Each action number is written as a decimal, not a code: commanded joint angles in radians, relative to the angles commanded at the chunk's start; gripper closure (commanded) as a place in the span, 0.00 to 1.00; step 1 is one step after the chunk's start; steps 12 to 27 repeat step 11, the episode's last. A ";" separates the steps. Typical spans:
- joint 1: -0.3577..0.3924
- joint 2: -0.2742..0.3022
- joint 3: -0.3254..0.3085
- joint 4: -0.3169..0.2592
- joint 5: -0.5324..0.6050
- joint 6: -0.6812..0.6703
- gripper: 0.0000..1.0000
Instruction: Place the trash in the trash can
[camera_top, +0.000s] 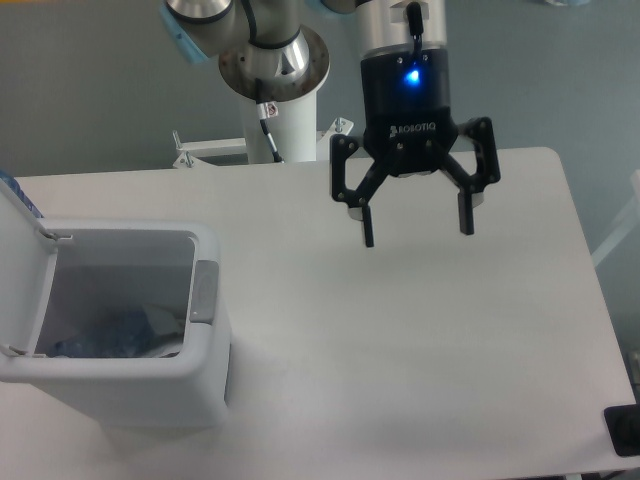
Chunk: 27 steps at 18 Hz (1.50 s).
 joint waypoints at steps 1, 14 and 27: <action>0.005 0.009 -0.006 -0.021 0.029 0.040 0.00; 0.063 0.086 0.009 -0.330 0.120 0.471 0.00; 0.063 0.086 0.009 -0.330 0.120 0.471 0.00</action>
